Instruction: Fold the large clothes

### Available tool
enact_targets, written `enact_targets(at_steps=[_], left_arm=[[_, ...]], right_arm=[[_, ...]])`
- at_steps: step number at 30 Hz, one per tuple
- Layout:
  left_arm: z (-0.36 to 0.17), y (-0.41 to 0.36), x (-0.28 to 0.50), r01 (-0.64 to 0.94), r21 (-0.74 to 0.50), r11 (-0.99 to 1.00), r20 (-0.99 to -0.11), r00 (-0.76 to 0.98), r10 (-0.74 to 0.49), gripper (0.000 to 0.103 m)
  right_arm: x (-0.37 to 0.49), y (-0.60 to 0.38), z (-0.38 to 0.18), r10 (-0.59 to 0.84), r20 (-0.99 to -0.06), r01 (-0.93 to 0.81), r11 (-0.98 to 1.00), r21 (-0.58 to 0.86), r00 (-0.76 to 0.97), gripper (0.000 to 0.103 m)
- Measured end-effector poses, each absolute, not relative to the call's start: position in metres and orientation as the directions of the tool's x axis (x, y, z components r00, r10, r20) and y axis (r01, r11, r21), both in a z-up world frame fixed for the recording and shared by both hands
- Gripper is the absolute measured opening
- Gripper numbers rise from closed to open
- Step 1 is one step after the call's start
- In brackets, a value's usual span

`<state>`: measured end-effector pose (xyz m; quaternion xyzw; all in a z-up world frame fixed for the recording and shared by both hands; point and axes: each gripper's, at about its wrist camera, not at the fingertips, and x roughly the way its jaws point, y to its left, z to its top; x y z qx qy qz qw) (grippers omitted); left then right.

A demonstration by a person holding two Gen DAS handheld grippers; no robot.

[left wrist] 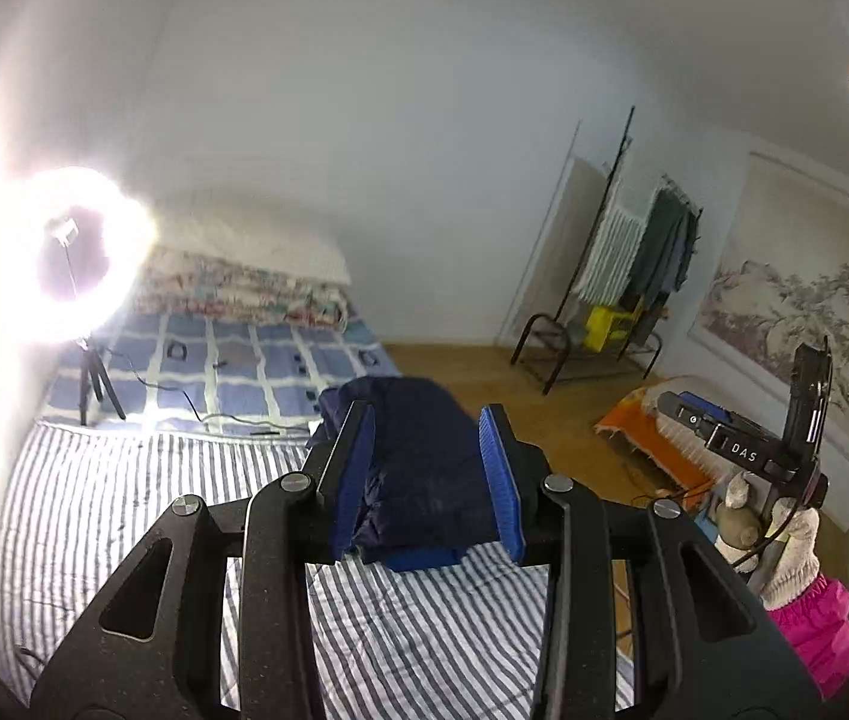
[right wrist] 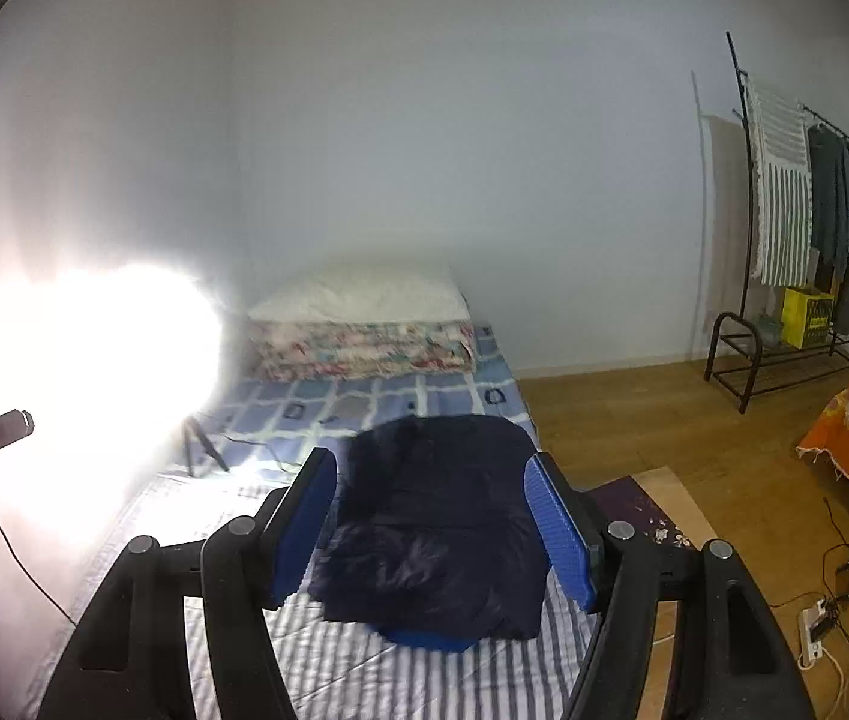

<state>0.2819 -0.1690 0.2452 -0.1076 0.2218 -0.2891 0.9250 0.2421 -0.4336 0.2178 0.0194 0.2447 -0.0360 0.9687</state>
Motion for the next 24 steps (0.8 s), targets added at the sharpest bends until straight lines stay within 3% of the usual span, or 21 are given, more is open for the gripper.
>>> enact_targets(at_steps=[6, 13, 15, 17, 24], left_arm=[[0.283, -0.135, 0.188, 0.548, -0.277, 0.789, -0.294, 0.734, -0.612, 0.036], [0.288, -0.115, 0.091, 0.598, -0.234, 0.766, -0.276, 0.715, -0.642, 0.038], [0.280, -0.106, 0.069, 0.602, -0.242, 0.761, -0.273, 0.710, -0.649, 0.043], [0.269, -0.100, 0.053, 0.598, -0.251, 0.761, -0.279, 0.709, -0.648, 0.057], [0.207, -0.100, 0.025, 0.579, -0.242, 0.778, -0.346, 0.698, -0.627, 0.064]], right_arm=[[0.159, -0.403, 0.255, -0.036, -0.432, 0.060, 0.997, 0.041, 0.901, 0.068], [0.080, -0.381, 0.257, -0.034, -0.431, 0.057, 0.998, 0.039, 0.902, 0.069], [0.062, -0.373, 0.252, -0.032, -0.444, 0.052, 0.998, 0.033, 0.896, 0.069], [0.043, -0.361, 0.243, -0.044, -0.458, 0.056, 0.998, 0.013, 0.888, 0.069], [0.008, -0.332, 0.194, -0.030, -0.519, 0.062, 0.997, 0.045, 0.854, 0.073]])
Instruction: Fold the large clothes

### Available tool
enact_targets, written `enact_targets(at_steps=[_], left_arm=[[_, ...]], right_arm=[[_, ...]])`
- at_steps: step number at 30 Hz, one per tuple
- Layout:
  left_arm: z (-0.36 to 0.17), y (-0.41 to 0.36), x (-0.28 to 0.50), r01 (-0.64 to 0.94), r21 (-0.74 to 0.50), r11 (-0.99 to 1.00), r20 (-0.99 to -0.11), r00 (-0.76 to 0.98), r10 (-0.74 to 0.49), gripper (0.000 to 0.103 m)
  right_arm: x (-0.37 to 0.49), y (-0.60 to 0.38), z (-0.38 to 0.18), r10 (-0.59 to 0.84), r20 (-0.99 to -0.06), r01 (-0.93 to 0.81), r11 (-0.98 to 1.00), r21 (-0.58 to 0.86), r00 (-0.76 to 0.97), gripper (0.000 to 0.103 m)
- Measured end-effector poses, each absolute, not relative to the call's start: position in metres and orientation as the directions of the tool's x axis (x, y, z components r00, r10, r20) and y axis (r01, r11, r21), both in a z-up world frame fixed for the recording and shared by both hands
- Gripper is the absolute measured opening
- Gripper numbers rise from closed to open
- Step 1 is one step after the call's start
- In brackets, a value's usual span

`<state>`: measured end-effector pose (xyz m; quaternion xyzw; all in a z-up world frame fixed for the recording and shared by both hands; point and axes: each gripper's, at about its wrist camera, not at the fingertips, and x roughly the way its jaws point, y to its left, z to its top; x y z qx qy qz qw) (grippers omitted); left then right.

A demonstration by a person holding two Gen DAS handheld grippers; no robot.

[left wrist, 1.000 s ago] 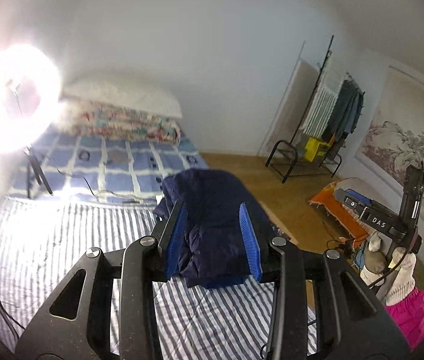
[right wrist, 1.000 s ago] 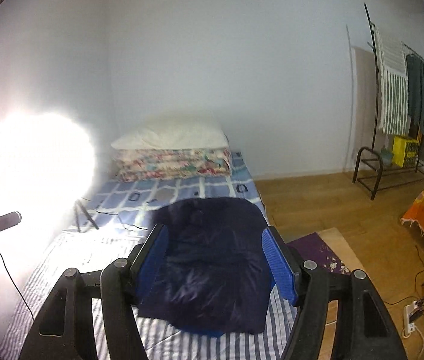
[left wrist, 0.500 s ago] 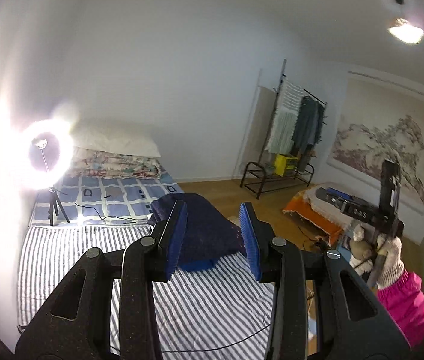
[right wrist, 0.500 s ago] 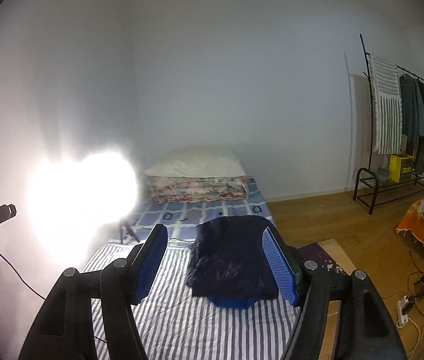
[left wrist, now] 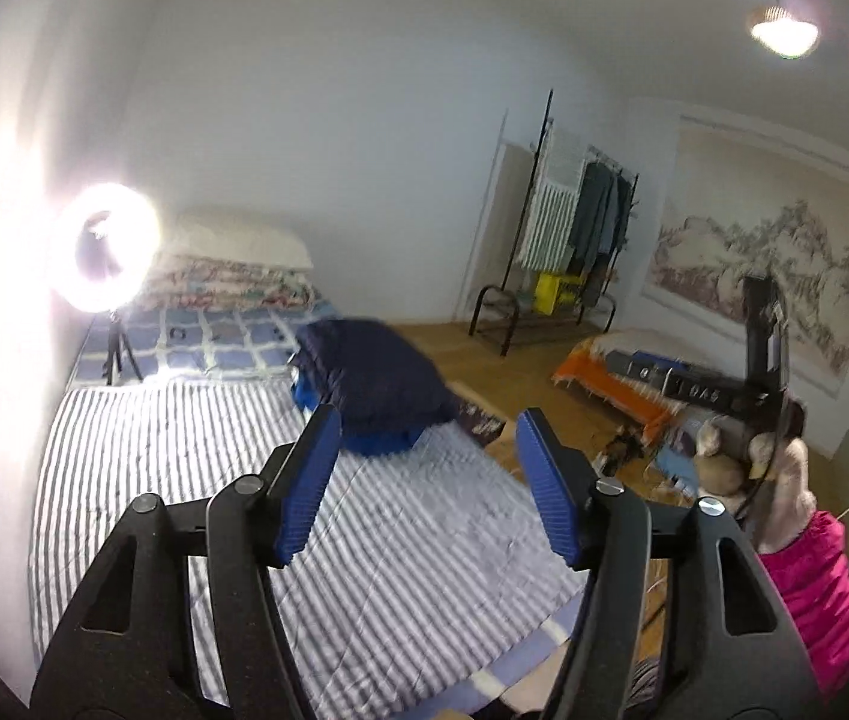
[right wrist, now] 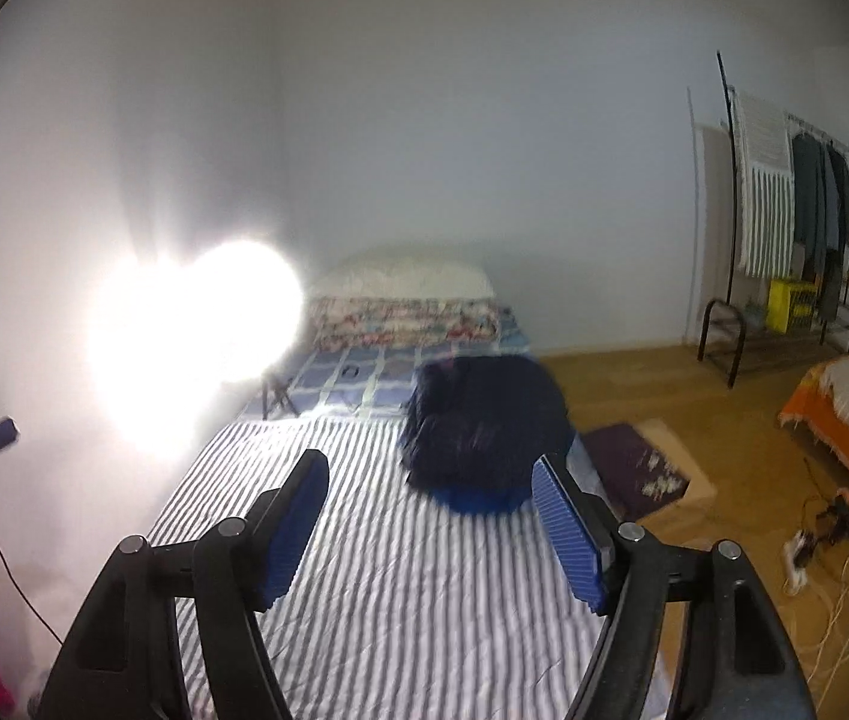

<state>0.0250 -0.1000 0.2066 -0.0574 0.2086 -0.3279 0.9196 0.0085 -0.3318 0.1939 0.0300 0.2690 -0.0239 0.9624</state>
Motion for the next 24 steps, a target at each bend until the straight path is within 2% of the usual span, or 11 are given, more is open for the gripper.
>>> enact_targets(at_steps=[3, 4, 6, 12, 17, 21, 24], left_arm=[[0.185, -0.100, 0.025, 0.548, -0.256, 0.796, -0.360, 0.711, -0.605, 0.068], [0.177, -0.100, 0.027, 0.536, -0.261, 0.803, -0.360, 0.718, -0.596, 0.072], [0.165, -0.102, 0.031, 0.516, -0.259, 0.816, -0.361, 0.732, -0.578, 0.077], [0.119, -0.120, 0.050, 0.463, -0.176, 0.869, -0.428, 0.759, -0.491, 0.080], [0.093, -0.126, 0.063, 0.441, -0.161, 0.883, -0.446, 0.766, -0.464, 0.092], [0.075, -0.131, 0.074, 0.424, -0.128, 0.897, -0.480, 0.765, -0.430, 0.093], [0.065, -0.134, 0.080, 0.413, -0.124, 0.902, -0.500, 0.759, -0.416, 0.094]], right_arm=[[0.000, -0.317, 0.173, -0.052, -0.534, 0.079, 0.996, 0.028, 0.844, 0.075], [-0.002, -0.314, 0.169, -0.066, -0.531, 0.088, 0.996, 0.015, 0.845, 0.082], [-0.005, -0.305, 0.154, -0.095, -0.521, 0.106, 0.994, -0.009, 0.848, 0.089], [0.004, -0.294, 0.116, -0.153, -0.514, 0.158, 0.987, -0.036, 0.844, 0.094], [0.017, -0.296, 0.092, -0.179, -0.512, 0.184, 0.982, -0.041, 0.840, 0.095], [0.027, -0.301, 0.076, -0.210, -0.503, 0.214, 0.976, -0.049, 0.839, 0.103], [0.035, -0.307, 0.067, -0.215, -0.512, 0.225, 0.973, -0.042, 0.832, 0.103]])
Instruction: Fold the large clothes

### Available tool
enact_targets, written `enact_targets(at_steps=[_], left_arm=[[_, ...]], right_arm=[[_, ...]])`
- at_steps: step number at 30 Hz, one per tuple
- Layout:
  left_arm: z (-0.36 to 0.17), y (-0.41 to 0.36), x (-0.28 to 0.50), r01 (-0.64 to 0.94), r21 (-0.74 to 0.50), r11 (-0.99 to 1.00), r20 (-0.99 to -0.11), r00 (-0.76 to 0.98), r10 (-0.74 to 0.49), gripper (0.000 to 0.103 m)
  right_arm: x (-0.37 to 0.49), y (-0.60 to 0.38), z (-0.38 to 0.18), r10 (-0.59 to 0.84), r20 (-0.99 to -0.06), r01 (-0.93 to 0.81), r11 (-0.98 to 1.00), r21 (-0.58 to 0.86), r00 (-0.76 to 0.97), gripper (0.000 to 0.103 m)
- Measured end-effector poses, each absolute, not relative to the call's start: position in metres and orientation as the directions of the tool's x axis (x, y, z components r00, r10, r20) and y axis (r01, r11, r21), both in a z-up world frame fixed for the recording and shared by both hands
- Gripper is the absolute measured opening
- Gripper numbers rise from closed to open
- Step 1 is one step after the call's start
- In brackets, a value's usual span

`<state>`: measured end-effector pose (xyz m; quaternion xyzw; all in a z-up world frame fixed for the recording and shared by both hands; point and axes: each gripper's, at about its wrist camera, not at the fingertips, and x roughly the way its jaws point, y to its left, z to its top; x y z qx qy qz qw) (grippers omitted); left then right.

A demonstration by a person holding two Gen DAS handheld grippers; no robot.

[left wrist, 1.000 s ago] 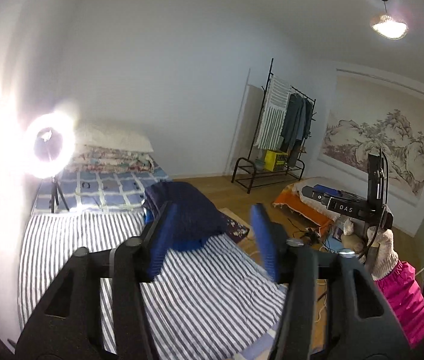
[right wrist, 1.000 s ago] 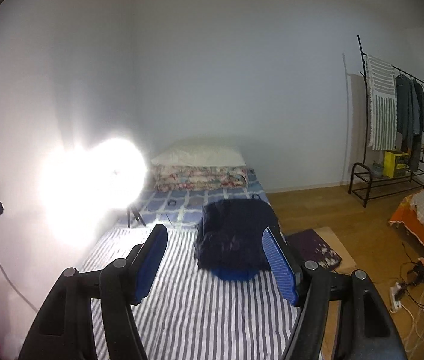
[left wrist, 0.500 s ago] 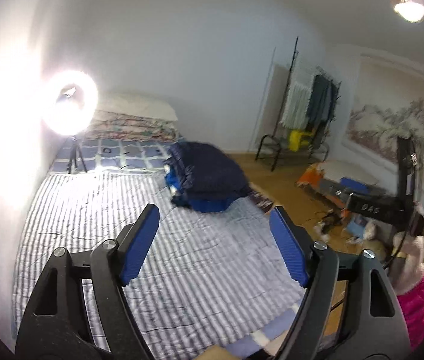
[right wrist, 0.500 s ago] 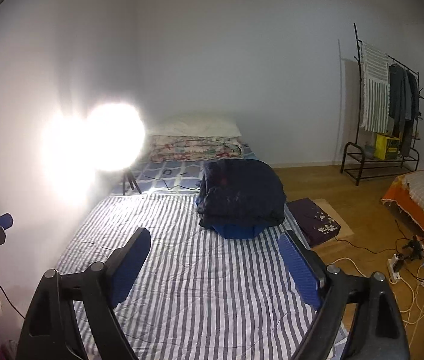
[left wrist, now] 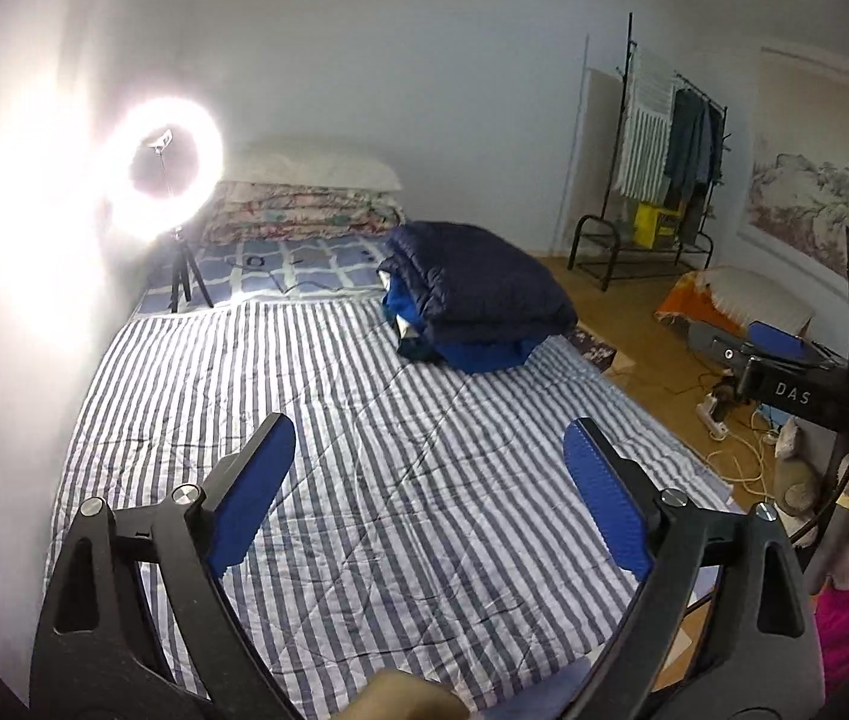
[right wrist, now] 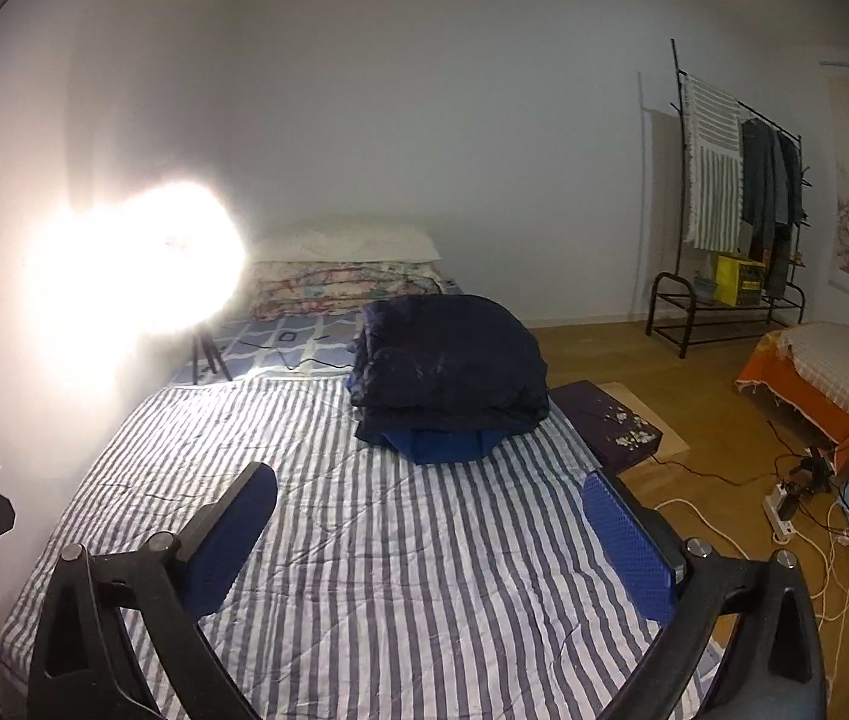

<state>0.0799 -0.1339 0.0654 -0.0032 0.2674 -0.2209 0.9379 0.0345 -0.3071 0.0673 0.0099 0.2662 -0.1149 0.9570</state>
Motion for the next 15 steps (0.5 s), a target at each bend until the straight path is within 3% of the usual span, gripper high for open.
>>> enact_targets(at_steps=[7, 15], left_arm=[[0.048, -0.142, 0.083, 0.355, -0.057, 0.933, -0.512, 0.792, -0.332, 0.103], [0.039, -0.140, 0.088, 0.322, -0.065, 0.944, -0.523, 0.795, -0.308, 0.103]], right_arm=[[0.035, -0.322, 0.052, -0.208, -0.522, 0.244, 0.970, -0.001, 0.827, 0.103], [0.037, -0.332, 0.036, -0.225, -0.542, 0.267, 0.964, -0.002, 0.810, 0.103]])
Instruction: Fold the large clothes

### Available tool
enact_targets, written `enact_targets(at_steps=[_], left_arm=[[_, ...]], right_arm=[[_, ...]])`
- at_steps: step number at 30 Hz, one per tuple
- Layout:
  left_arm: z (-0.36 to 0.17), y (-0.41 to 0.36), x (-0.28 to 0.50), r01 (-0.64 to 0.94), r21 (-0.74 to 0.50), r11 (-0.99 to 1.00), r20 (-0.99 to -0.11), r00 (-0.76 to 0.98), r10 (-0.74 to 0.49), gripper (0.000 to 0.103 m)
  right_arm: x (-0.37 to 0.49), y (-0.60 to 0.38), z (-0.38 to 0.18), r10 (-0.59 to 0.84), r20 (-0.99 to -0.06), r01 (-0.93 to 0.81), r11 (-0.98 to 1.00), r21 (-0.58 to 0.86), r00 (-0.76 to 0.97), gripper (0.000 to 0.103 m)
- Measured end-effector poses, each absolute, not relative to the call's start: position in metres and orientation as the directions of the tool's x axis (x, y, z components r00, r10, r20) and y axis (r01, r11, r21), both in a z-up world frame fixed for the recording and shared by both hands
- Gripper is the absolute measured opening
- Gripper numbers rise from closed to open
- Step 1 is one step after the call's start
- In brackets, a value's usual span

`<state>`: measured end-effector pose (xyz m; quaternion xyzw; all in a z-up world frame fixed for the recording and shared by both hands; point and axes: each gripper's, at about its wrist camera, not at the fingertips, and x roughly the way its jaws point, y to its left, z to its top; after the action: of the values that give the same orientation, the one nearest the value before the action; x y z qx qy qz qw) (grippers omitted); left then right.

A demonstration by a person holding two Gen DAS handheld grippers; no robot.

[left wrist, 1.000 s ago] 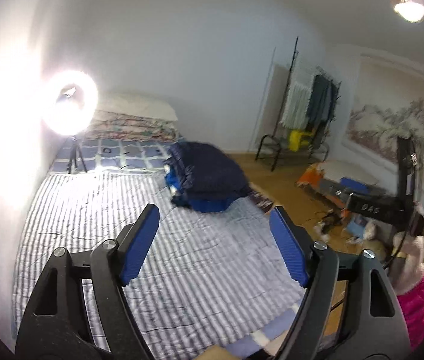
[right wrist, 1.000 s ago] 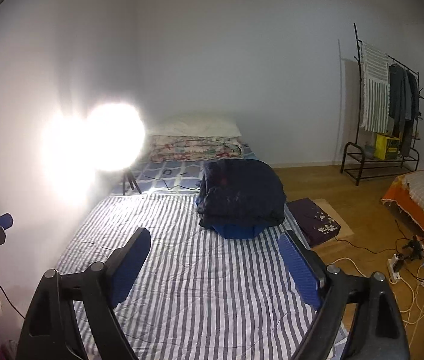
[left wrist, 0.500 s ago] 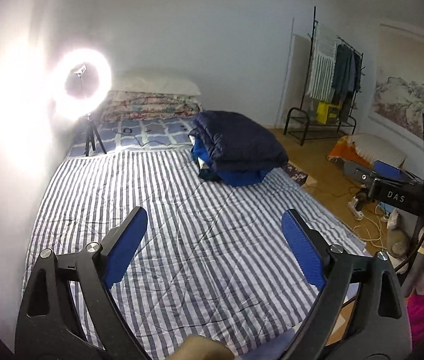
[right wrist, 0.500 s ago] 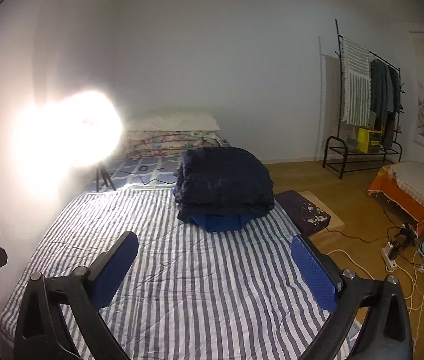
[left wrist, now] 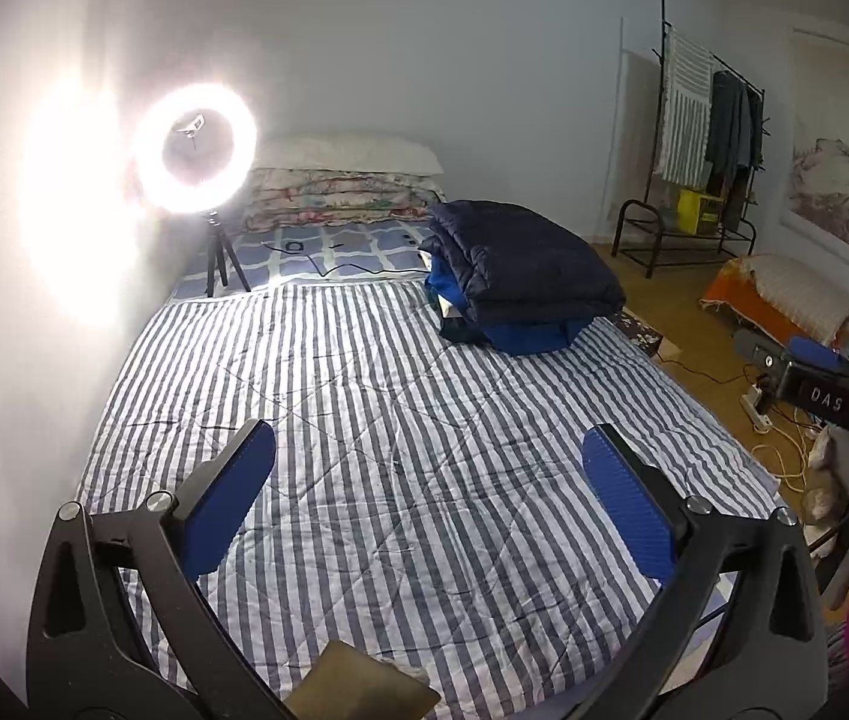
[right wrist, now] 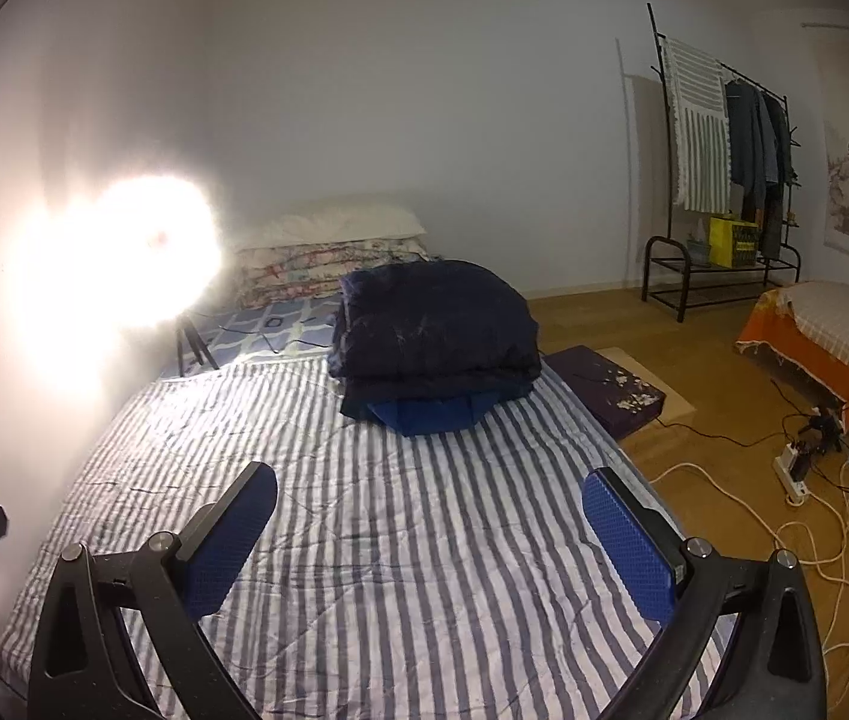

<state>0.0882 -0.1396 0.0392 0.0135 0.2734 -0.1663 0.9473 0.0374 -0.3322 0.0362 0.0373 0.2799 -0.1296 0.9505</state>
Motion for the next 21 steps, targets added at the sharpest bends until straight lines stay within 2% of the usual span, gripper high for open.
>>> enact_targets(at_steps=[7, 21], left_arm=[[0.040, -0.139, 0.085, 0.306, -0.049, 0.951, -0.503, 0.814, -0.289, 0.103], [0.041, -0.140, 0.077, 0.321, -0.033, 0.946, -0.491, 0.820, -0.295, 0.103]], right_arm=[[0.041, -0.334, 0.025, -0.241, -0.575, 0.278, 0.960, -0.025, 0.782, 0.103], [0.041, -0.329, 0.022, -0.250, -0.576, 0.277, 0.960, -0.042, 0.778, 0.103]])
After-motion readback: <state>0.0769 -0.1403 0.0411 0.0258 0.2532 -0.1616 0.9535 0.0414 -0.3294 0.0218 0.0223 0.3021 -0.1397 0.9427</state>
